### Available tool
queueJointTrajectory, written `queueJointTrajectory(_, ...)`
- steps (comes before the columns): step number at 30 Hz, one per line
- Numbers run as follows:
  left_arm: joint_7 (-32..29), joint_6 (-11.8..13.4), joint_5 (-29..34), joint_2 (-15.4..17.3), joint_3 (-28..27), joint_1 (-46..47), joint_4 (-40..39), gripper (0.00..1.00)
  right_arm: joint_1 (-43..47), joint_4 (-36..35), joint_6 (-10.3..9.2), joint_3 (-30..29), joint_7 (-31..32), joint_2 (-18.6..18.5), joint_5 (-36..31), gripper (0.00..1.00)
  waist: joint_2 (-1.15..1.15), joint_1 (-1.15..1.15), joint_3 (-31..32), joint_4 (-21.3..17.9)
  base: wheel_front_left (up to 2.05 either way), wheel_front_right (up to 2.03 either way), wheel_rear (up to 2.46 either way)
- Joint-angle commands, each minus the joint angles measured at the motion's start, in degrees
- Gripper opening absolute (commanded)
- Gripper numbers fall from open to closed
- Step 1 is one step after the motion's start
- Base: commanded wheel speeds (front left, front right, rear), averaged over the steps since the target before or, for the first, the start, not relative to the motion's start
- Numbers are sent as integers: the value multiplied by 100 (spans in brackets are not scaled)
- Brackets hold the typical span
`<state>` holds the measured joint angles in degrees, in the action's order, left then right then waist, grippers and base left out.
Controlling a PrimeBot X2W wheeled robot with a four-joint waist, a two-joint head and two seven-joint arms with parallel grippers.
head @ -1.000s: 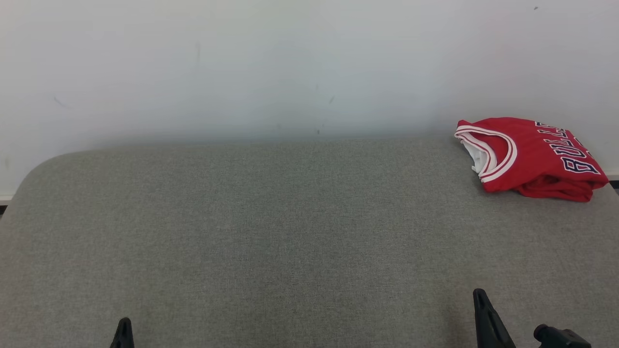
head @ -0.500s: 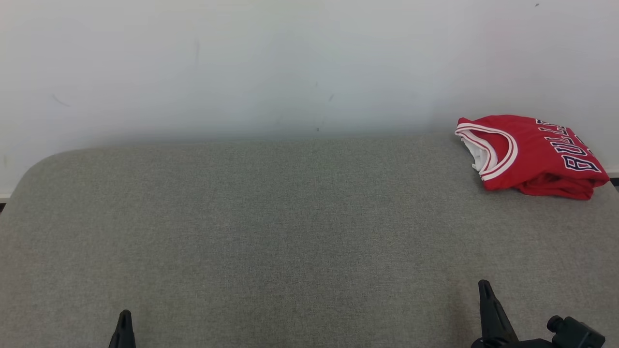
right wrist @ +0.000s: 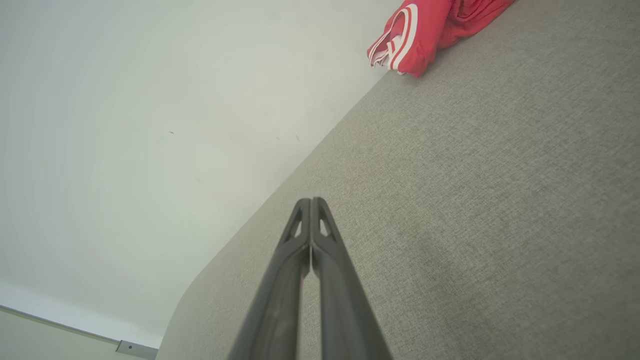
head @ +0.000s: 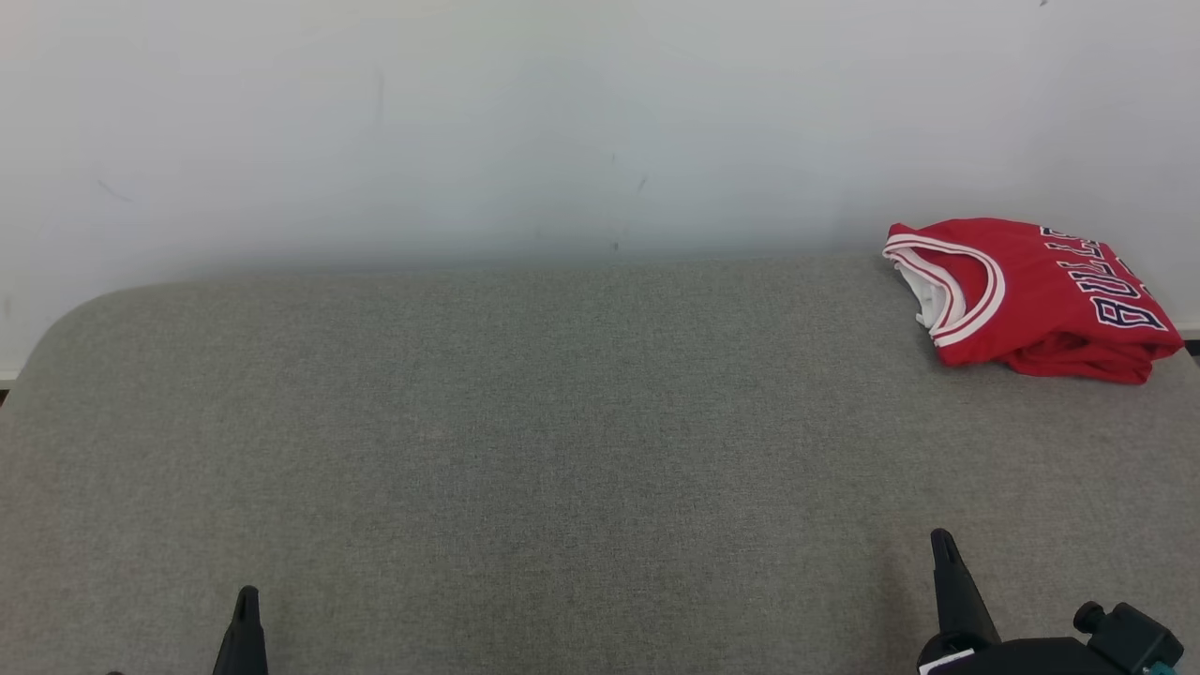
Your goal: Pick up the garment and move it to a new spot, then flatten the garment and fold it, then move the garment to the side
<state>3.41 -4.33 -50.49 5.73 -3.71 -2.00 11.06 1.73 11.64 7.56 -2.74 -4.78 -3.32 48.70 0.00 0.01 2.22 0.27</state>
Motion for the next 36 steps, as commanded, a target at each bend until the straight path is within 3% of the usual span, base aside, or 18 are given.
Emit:
queueJointTrajectory(1,-45,-33,-235,-3,-37,164,-35,0,-139,-47,-5,-23,44,-40,238,0,0,0,-5,-1,0,0,0)
queueJointTrajectory(36,-552,-186,-2305,-154,-172,530,140,0,-493,97,-8,-163,584,-35,2432,0,0,-1,-108,-12,0,0,0)
